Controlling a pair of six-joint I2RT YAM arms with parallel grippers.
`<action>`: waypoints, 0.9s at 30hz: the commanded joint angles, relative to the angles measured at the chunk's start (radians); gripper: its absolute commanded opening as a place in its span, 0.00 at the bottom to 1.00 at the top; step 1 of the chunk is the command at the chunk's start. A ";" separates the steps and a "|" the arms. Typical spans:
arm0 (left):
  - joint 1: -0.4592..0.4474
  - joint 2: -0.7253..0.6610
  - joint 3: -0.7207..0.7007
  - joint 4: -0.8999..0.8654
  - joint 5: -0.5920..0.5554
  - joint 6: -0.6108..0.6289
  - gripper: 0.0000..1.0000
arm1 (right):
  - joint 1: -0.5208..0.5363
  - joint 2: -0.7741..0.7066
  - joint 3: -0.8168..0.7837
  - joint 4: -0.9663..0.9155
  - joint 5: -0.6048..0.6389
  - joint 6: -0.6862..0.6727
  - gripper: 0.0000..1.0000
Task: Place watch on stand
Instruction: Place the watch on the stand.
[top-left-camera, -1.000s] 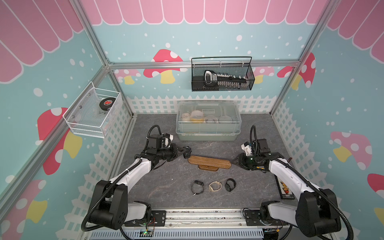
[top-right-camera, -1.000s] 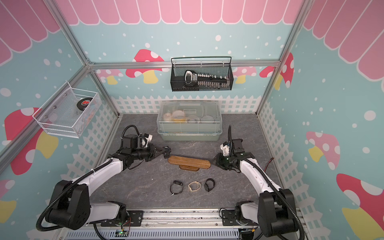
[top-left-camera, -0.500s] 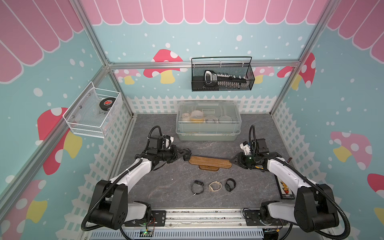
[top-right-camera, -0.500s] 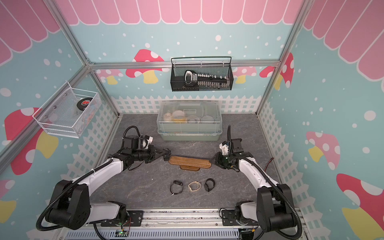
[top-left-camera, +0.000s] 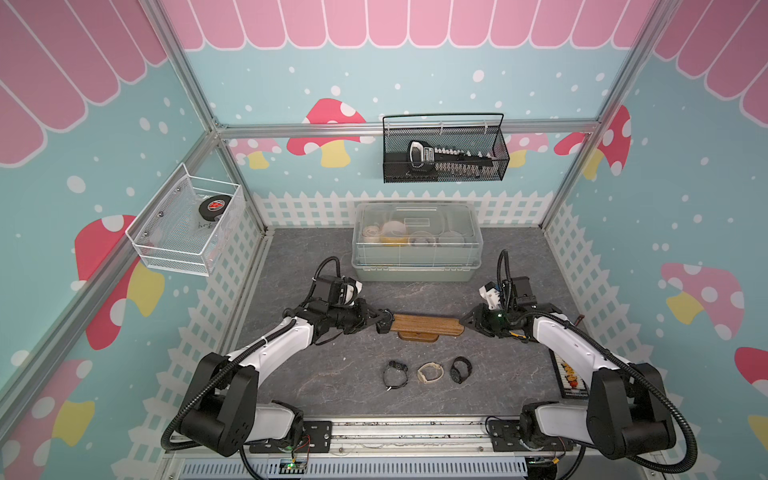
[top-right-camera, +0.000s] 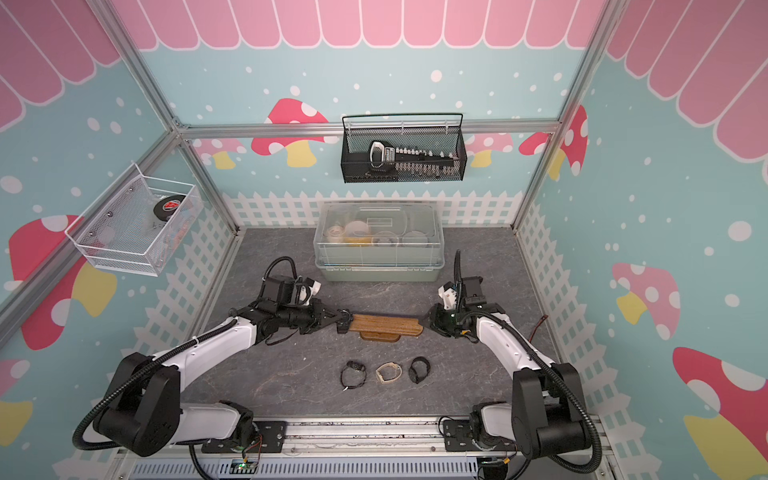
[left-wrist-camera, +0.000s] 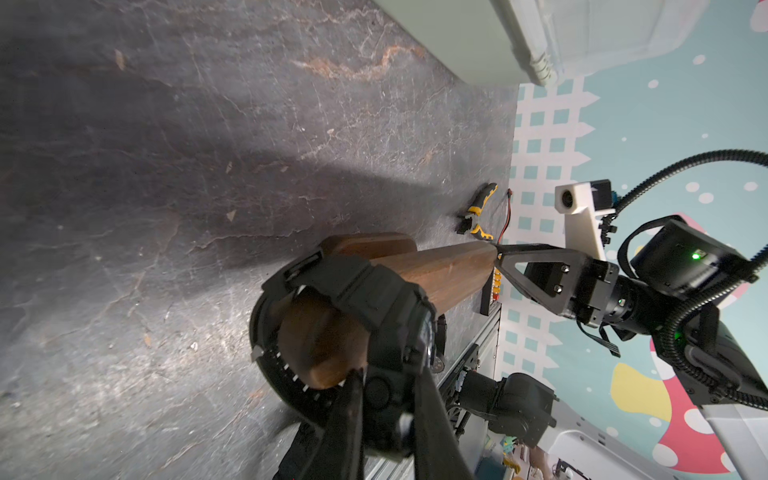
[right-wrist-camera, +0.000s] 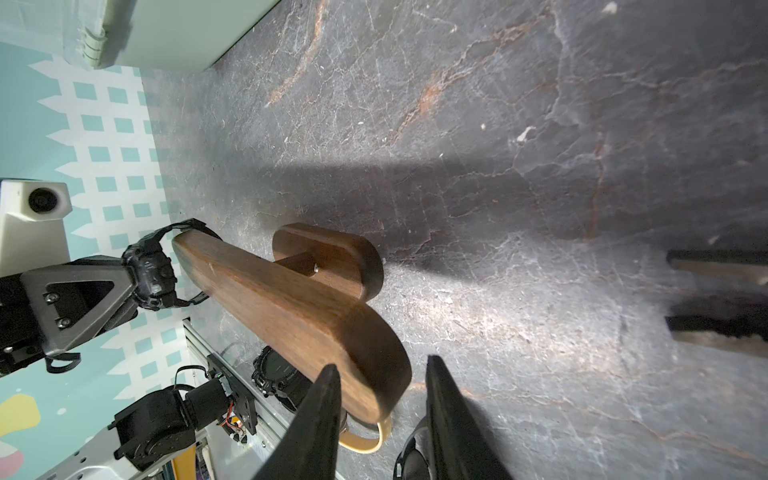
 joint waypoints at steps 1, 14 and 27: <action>-0.016 0.011 0.024 0.019 -0.016 -0.002 0.00 | -0.001 0.014 -0.007 0.018 0.002 0.000 0.30; -0.060 0.053 0.026 0.068 -0.023 -0.029 0.00 | 0.004 0.017 -0.011 0.041 -0.004 0.010 0.26; -0.131 0.112 0.057 0.119 -0.035 -0.059 0.00 | 0.014 0.022 -0.012 0.050 -0.012 0.015 0.26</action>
